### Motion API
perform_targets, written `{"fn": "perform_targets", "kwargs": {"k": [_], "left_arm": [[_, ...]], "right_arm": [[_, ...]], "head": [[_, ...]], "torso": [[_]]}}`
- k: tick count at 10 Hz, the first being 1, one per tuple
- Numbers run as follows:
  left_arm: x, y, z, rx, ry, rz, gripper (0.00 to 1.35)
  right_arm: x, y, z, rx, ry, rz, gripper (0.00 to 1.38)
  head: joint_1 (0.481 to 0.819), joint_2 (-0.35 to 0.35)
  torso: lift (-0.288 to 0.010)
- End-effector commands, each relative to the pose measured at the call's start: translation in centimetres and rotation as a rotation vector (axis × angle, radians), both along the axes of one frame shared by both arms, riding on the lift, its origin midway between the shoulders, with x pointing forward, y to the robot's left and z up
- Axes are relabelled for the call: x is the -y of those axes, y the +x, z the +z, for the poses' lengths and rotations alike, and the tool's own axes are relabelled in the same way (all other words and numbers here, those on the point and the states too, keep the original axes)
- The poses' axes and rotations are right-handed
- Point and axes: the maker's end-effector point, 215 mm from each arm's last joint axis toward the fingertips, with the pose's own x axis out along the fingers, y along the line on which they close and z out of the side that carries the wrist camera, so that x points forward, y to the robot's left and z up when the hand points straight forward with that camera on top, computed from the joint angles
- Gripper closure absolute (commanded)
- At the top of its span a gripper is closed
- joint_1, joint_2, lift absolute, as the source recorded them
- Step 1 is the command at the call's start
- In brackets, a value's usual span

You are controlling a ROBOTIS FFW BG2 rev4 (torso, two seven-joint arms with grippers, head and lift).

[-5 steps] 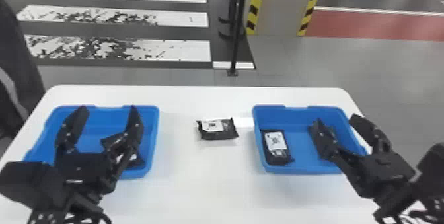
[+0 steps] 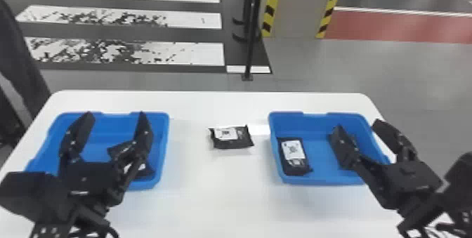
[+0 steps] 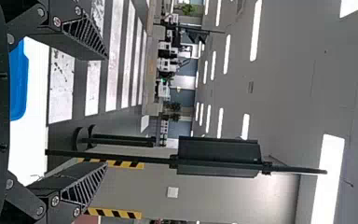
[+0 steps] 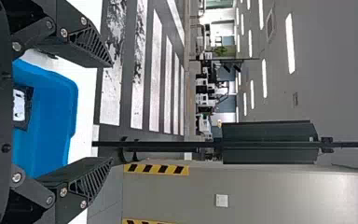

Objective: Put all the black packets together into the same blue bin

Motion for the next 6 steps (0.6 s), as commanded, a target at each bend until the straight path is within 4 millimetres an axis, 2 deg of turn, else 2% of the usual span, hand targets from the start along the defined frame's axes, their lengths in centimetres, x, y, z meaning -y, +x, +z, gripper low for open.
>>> {"fn": "perform_targets", "kwargs": {"k": [1,2,3,5,6], "left_arm": [[0.0,0.0,0.0,0.0,0.002,0.0,0.24],[-0.1,0.0,-0.1,-0.002,0.003,0.002,0.24],[0.1,0.0,-0.2,-0.005,0.003,-0.004,0.24],[0.3,0.1,-0.2,-0.007,0.003,-0.006,0.24],[0.5,0.1,-0.3,-0.01,0.003,-0.011,0.24]], "right_arm": [[0.0,0.0,0.0,-0.001,0.001,-0.001,0.33],[-0.2,0.5,0.0,0.003,0.007,0.006,0.33],[-1.4,1.4,0.2,0.014,0.024,0.03,0.33],[-4.0,5.0,-0.4,0.026,0.058,0.092,0.33],[-4.9,7.3,-1.6,0.01,0.06,0.128,0.33]], "head": [[0.695,-0.099],[0.695,-0.099],[0.695,-0.098],[0.695,-0.073],[0.695,-0.063]], "torso": [[-0.11],[-0.11],[-0.11],[-0.11],[-0.11]]}}
